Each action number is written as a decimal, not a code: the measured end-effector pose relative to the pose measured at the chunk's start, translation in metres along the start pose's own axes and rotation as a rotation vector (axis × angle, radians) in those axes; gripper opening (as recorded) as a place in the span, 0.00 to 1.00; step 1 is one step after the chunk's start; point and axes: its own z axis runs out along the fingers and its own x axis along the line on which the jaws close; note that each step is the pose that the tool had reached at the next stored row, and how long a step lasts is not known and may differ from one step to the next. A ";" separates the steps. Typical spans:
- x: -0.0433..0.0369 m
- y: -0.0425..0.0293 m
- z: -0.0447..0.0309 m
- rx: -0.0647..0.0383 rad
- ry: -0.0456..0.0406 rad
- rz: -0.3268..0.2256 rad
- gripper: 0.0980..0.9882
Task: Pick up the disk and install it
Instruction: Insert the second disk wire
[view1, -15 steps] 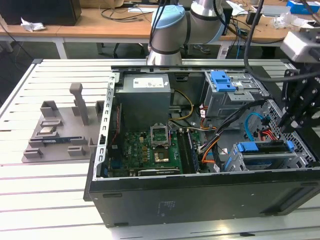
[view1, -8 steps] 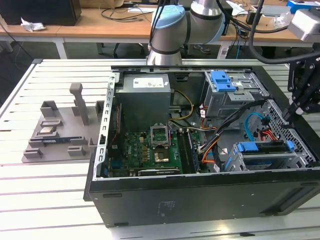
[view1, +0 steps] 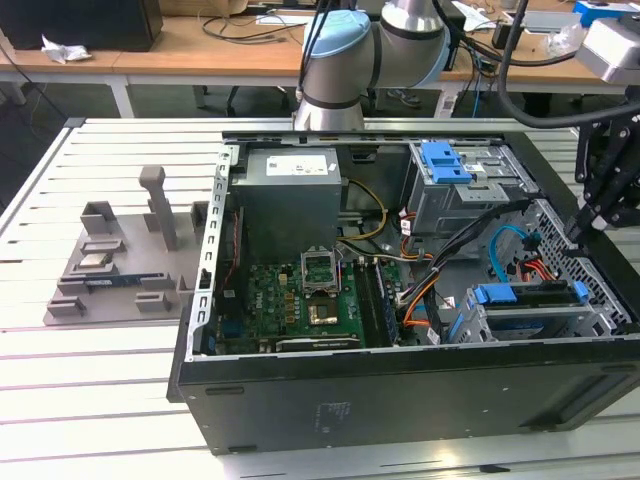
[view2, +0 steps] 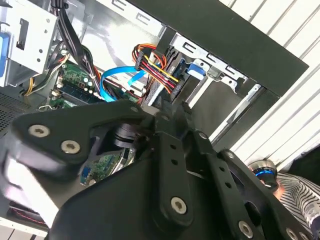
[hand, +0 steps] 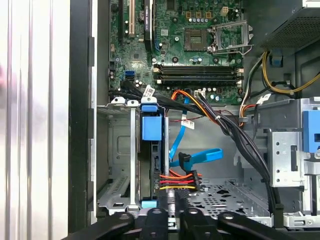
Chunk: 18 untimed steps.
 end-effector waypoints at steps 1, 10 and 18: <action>0.0000 0.0000 -0.0001 0.000 0.0000 0.000 0.23; -0.0102 0.0323 0.0146 0.000 0.0001 -0.005 0.23; -0.0102 0.0343 0.0177 0.000 0.0005 -0.007 0.01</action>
